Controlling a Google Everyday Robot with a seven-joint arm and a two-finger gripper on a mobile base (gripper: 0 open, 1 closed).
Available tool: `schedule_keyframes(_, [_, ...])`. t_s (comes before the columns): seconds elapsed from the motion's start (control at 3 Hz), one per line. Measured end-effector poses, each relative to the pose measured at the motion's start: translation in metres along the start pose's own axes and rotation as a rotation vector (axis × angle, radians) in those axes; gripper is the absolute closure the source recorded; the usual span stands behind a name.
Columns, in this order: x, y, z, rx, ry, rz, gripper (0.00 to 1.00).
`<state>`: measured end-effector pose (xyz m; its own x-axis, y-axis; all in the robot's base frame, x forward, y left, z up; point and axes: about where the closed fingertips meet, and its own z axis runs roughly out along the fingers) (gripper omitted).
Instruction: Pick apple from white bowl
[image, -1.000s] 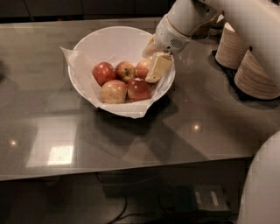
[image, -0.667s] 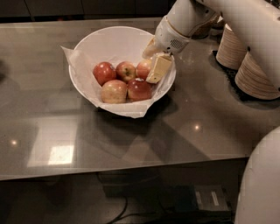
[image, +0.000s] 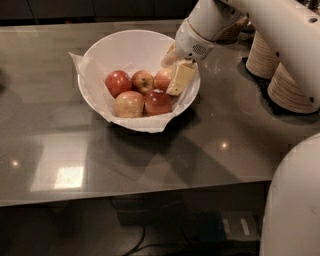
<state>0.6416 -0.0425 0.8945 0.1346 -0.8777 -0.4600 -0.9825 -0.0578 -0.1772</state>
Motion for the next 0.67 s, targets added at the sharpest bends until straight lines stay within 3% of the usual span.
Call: schedule_keyframes(0.67, [0.0013,-0.0015,0.0022,-0.007,0.004,-0.001,0.77])
